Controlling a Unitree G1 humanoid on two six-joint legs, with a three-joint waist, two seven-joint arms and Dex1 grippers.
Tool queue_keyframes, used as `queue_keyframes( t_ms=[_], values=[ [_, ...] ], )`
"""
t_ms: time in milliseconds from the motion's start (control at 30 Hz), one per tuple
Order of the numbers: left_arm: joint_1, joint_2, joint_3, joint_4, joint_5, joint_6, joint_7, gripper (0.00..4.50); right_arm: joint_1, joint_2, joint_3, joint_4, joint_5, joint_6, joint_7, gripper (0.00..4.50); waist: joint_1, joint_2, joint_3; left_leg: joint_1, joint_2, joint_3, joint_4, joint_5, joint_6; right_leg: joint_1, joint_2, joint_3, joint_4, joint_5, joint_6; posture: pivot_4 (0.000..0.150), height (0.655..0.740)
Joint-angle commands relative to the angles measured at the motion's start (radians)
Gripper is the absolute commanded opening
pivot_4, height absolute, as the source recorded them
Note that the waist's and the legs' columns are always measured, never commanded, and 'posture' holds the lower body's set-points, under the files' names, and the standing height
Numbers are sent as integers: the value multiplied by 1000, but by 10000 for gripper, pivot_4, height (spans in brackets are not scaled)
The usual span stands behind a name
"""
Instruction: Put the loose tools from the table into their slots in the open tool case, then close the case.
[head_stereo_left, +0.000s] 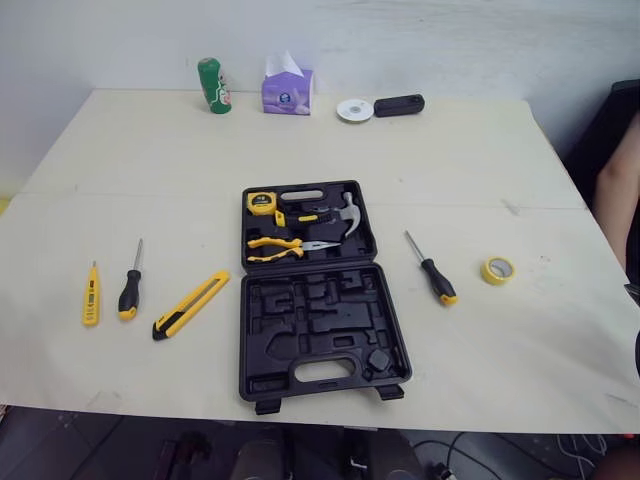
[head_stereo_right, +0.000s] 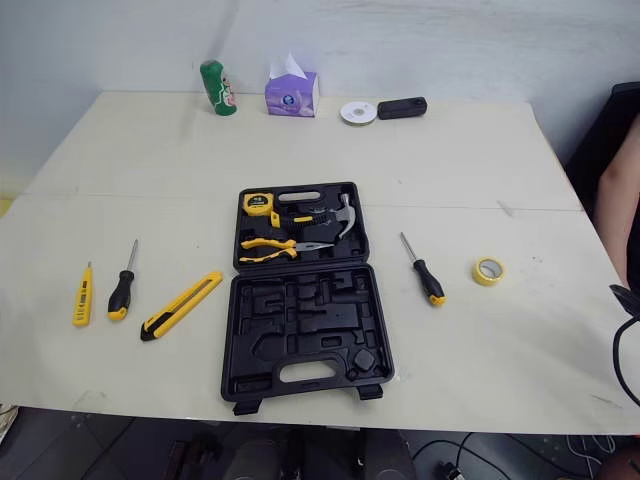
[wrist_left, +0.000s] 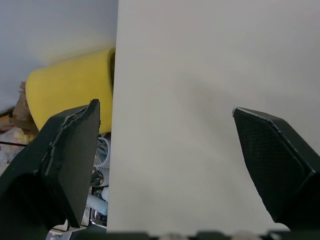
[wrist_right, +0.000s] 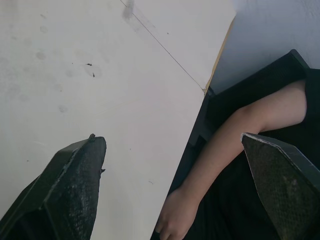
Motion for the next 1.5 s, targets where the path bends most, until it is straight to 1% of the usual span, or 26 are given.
queue_keyframes(
  t_ms=[33,167,367,1133,1233,1500],
  values=[
    [-4,15,33,-26,-43,-4,-44,44867,-12,-6,-6,7,13,-13,0,45000,0,0,0,0,0,0,0,0,0,0,0,0,0,0,0,1500,7400],
    [-33,20,58,-38,-85,24,-109,44867,-8,-2,-4,3,16,-14,15,45000,1,0,0,0,0,0,0,0,0,0,0,0,0,0,0,1500,7400],
    [-26,9,58,-53,-92,31,-138,44867,-10,-5,-5,10,15,-14,18,45000,-1,0,0,0,0,1,0,0,0,0,0,0,0,0,0,1500,7400],
    [-7,-6,65,-87,-112,32,-161,44867,-75,3,46,40,2,-20,15,45000,-1,0,0,0,0,1,1,0,0,0,0,0,1,0,0,1500,7400],
    [-36,-17,60,-131,-124,31,-194,44867,-91,17,47,15,20,-6,25,45000,0,0,0,0,0,1,1,0,0,0,0,0,1,0,0,1500,7400],
    [-89,-70,18,-267,-131,63,-274,44867,-129,83,89,-164,56,70,82,45000,-3,0,0,0,0,2,2,0,0,-1,0,0,2,0,0,1500,7400]
  ],
)
